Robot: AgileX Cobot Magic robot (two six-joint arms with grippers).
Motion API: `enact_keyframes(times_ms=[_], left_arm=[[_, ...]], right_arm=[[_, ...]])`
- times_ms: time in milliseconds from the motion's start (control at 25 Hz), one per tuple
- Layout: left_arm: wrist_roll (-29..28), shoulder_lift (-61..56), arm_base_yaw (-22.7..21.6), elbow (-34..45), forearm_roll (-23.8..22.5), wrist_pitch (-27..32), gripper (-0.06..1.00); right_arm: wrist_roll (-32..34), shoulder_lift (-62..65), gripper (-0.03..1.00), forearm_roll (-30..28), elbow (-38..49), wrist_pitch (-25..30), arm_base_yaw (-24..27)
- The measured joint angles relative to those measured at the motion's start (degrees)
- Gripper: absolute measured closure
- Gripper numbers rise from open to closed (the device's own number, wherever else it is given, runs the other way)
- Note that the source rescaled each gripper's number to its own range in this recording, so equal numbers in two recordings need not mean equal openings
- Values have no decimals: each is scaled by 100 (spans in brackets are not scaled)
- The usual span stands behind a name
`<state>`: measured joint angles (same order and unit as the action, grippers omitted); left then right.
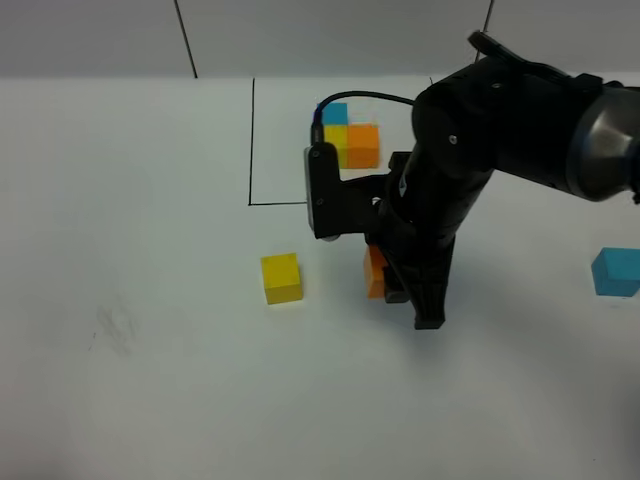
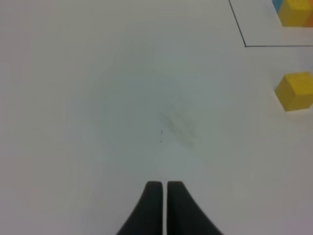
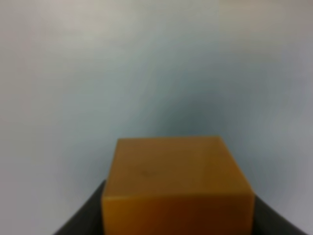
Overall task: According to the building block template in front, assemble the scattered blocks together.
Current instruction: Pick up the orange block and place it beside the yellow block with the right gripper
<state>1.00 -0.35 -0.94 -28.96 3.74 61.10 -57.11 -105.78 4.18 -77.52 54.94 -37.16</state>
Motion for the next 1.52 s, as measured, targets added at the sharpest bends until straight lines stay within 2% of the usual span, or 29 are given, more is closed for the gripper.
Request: enact_keyframes(times_ms=[480,1080,1520], left_arm=[[0,0,0,0,0,0,94],[0,0,0,0,0,0,94],[0,0,0,0,0,-5,94]], right_arm=[[-1,-1013,51,-6,-994,73,-320],[66,-1526,51,-146,-1585,6,-351],[168,-1791,51,-153,-1618,-176,-351]])
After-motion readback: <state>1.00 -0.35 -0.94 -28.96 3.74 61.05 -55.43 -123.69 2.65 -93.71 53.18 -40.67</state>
